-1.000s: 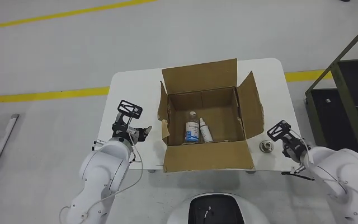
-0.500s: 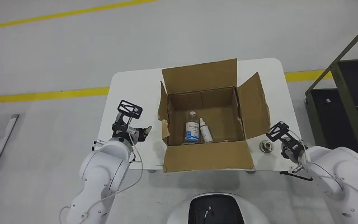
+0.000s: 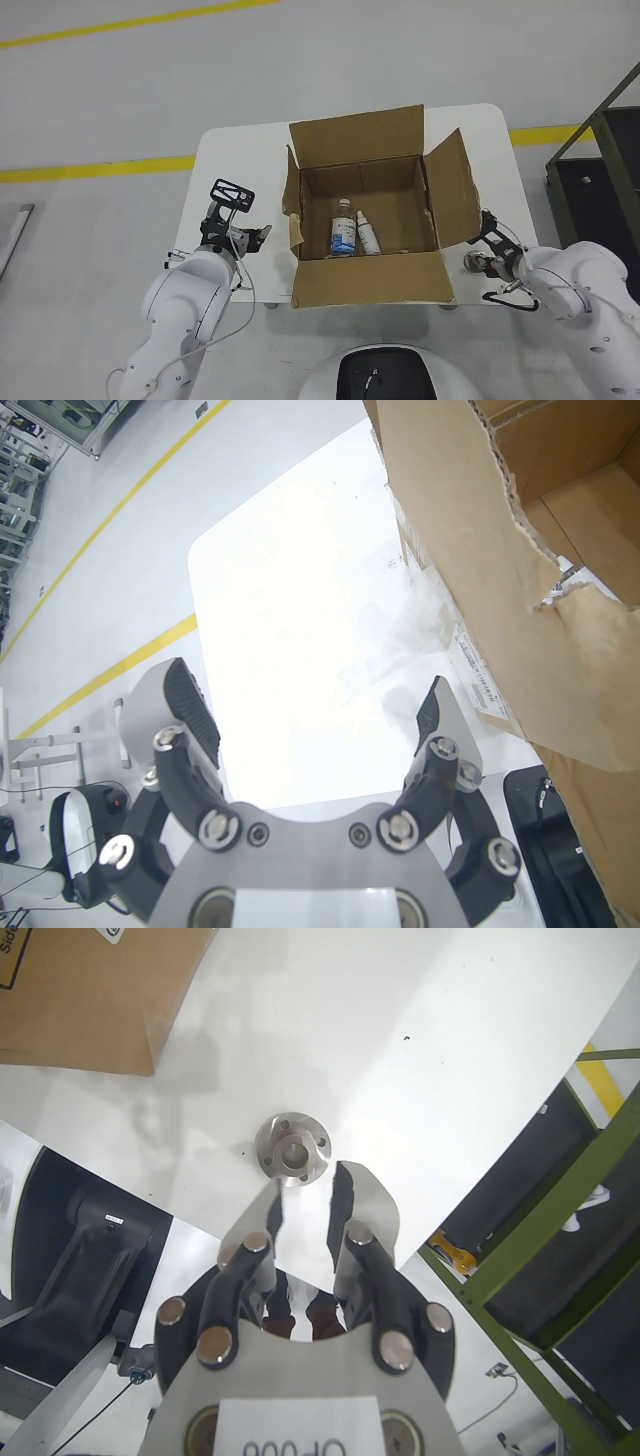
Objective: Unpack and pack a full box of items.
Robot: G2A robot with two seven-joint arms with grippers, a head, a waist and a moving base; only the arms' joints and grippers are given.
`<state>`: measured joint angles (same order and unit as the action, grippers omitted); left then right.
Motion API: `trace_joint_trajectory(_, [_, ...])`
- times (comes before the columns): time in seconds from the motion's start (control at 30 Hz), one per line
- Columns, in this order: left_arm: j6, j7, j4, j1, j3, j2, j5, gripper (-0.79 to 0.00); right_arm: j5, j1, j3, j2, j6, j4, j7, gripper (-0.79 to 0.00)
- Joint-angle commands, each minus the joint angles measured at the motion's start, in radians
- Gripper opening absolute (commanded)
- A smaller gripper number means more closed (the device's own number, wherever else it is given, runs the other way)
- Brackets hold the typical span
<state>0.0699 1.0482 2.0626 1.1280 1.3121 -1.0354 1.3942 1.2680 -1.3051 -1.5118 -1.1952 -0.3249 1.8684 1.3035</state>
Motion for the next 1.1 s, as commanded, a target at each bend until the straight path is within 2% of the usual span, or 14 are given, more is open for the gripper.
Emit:
trace_joint_trajectory(0.0, [0.0, 0.0, 0.0, 0.0, 0.0, 0.0, 0.0, 0.0, -0.005, 0.01, 0.009, 0.001, -0.006, -0.021, -0.01, -0.462])
trace_joint_trajectory(0.77, [0.0, 0.0, 0.0, 0.0, 0.0, 0.0, 0.0, 0.0, 0.002, 0.061, 0.07, 0.013, -0.007, -0.145, -0.063, -0.474])
trace_joint_trajectory(0.93, [0.0, 0.0, 0.0, 0.0, 0.0, 0.0, 0.0, 0.0, 0.002, 0.065, 0.082, 0.015, 0.001, -0.157, -0.067, -0.486])
trace_joint_trajectory(1.07, [0.0, 0.0, 0.0, 0.0, 0.0, 0.0, 0.0, 0.0, 0.0, 0.073, 0.088, 0.017, 0.003, -0.169, -0.072, -0.529])
